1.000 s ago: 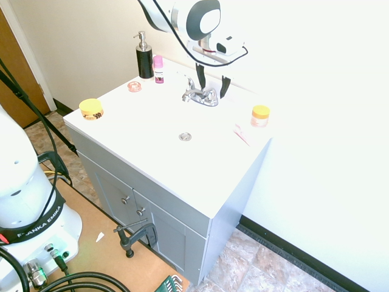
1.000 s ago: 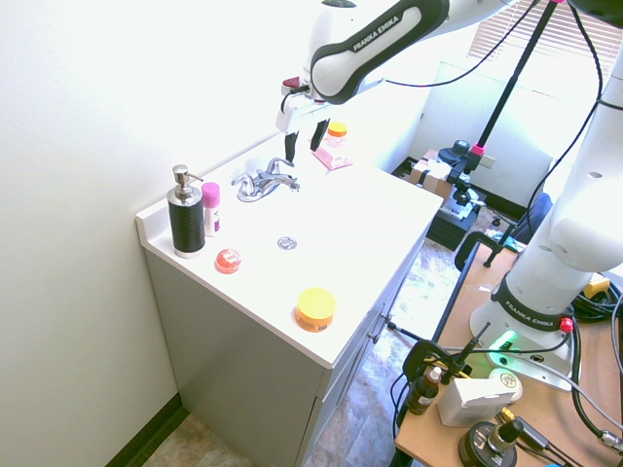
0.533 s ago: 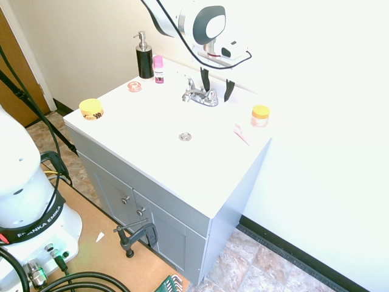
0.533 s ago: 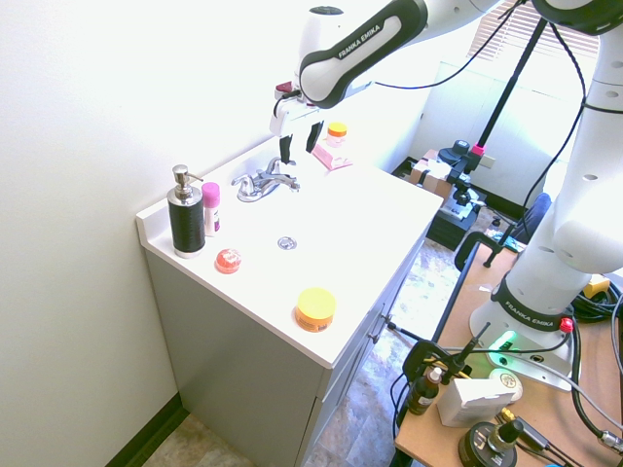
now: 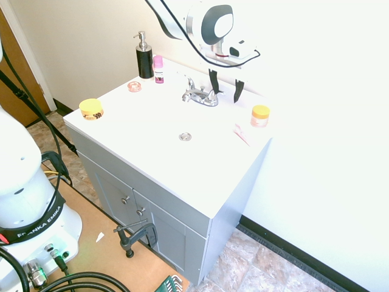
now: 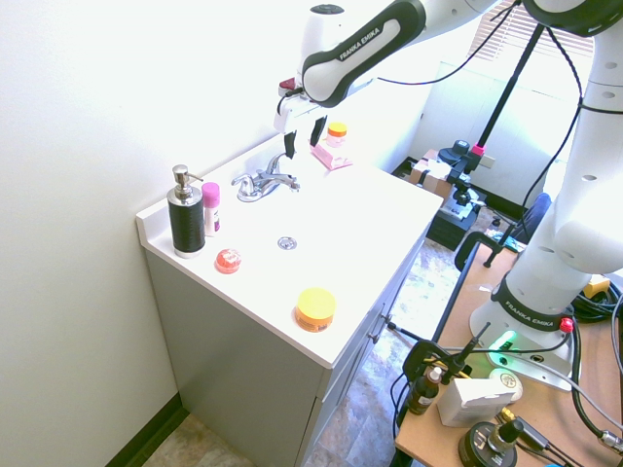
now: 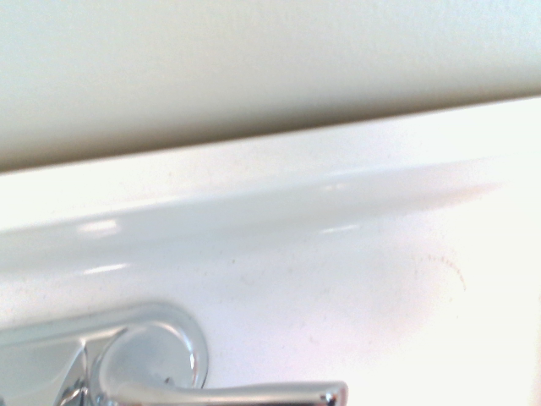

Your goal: Turn off the cold water

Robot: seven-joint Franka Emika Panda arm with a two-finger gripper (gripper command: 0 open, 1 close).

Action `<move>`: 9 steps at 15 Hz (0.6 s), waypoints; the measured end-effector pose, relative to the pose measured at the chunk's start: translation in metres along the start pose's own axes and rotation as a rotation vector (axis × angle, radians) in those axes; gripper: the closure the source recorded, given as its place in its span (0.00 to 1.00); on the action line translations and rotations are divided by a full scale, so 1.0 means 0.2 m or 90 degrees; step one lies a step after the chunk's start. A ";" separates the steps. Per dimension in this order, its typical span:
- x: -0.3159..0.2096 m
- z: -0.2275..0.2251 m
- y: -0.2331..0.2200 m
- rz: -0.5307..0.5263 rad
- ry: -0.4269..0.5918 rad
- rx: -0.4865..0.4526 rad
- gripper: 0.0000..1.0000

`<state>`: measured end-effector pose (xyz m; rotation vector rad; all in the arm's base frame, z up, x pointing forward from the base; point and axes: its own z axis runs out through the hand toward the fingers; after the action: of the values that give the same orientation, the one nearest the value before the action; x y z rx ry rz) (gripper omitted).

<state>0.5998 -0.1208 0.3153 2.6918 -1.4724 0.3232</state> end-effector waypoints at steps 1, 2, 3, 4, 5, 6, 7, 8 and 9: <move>0.01 -0.01 -0.01 0.001 0.006 -0.001 0.00; 0.01 -0.01 -0.02 0.000 0.007 -0.002 0.00; 0.01 -0.02 -0.02 0.000 0.007 -0.002 0.00; 0.01 -0.06 -0.02 0.000 0.005 0.004 0.00; -0.02 -0.11 -0.01 -0.002 -0.005 0.011 0.00; -0.08 -0.17 0.00 -0.006 -0.022 0.020 0.00; -0.17 -0.24 0.02 -0.013 -0.041 0.030 0.00; -0.27 -0.31 0.06 -0.020 -0.055 0.036 0.00; -0.36 -0.37 0.09 -0.029 -0.064 0.040 0.00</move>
<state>0.5349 -0.0597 0.3705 2.8262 -1.4458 0.2379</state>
